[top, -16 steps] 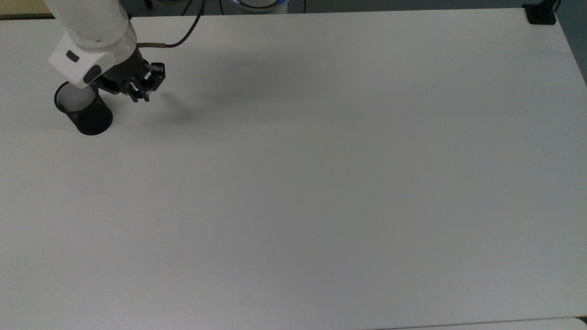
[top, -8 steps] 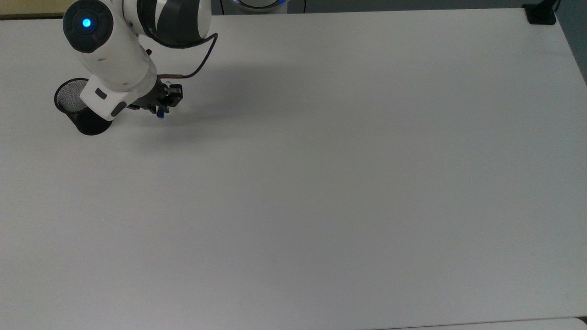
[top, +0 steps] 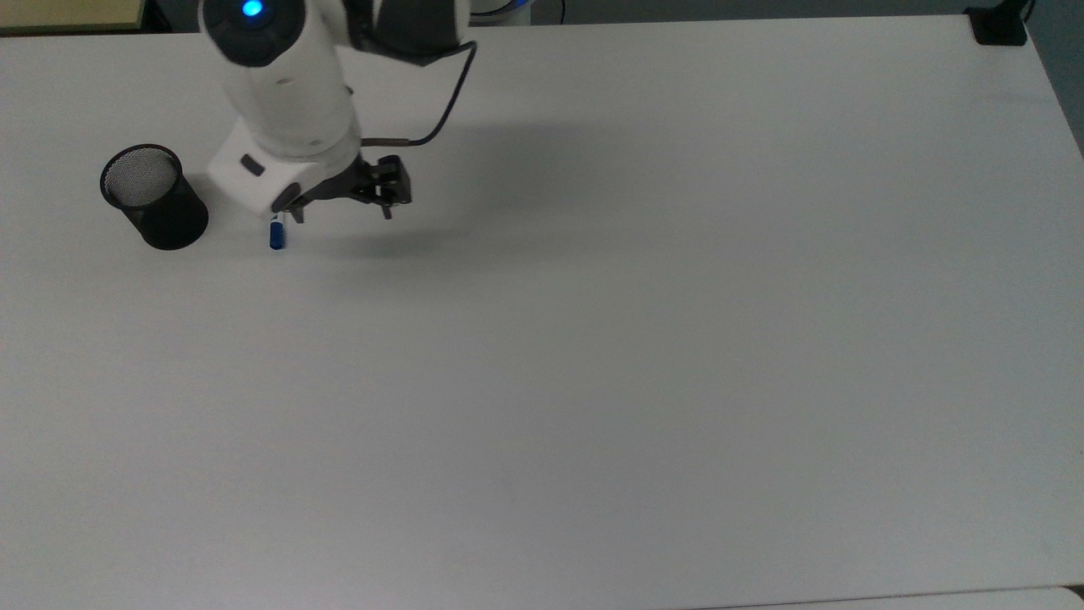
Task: Remove the marker
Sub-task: 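Open the gripper to release the marker lying flat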
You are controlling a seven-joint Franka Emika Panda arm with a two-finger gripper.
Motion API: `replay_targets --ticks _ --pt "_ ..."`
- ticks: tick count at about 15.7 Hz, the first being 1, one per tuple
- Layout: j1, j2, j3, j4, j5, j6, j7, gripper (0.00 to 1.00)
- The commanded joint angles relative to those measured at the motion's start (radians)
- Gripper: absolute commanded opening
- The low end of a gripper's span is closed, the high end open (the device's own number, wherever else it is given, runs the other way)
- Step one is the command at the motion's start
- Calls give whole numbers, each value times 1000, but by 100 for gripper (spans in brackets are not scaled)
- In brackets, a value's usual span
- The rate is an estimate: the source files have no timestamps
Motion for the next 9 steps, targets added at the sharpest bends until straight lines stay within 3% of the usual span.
replay_targets --ticks 1,5,9 --pt "137 -106 -13 -25 -13 -53 136 100" --pt "229 -195 -13 -28 -12 -133 268 100" --pt "244 -290 -13 -46 11 -185 288 100"
